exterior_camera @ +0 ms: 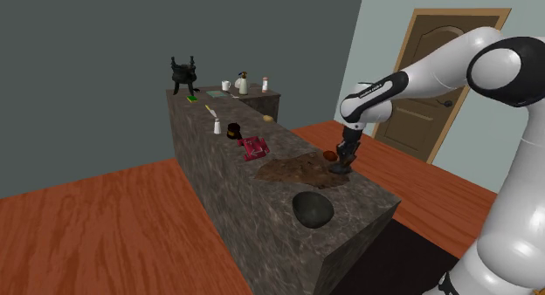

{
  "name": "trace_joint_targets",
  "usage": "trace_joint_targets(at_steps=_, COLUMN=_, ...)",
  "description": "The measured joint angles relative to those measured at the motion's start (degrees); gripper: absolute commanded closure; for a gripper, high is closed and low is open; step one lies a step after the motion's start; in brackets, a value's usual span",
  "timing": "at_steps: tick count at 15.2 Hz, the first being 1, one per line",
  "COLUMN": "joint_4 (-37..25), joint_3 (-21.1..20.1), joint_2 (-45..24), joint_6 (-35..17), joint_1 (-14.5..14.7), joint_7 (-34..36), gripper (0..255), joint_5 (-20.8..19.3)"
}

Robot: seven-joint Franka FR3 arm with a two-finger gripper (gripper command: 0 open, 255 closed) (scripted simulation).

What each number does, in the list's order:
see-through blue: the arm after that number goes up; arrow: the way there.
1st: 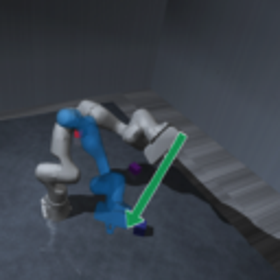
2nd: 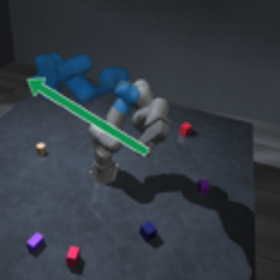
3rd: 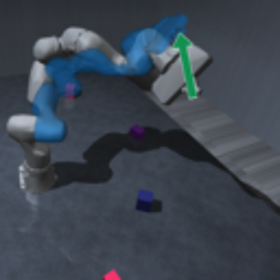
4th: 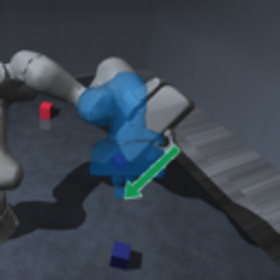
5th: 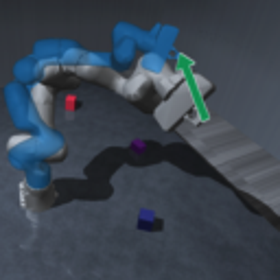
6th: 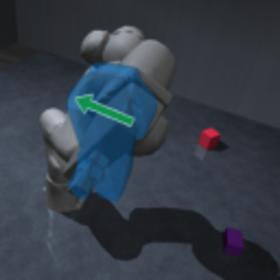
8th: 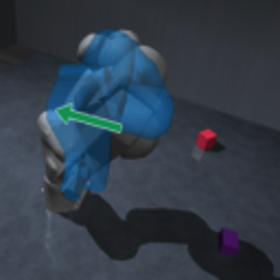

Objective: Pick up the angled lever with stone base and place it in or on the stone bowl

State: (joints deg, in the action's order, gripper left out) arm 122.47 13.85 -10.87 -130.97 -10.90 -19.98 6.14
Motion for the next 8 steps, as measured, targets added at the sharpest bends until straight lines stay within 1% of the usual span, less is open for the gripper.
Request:
trace_joint_targets(at_steps=2, joint_4=3.29, joint_3=-0.84, joint_2=2.33, joint_6=-1.19, joint_1=1.68, joint_7=2.81, gripper=255, joint_5=-0.68)
trace_joint_targets(at_steps=8, joint_4=8.82, joint_3=-4.19, joint_2=7.42, joint_6=-2.16, joint_1=6.41, joint_7=11.70, gripper=255, joint_5=-2.15)
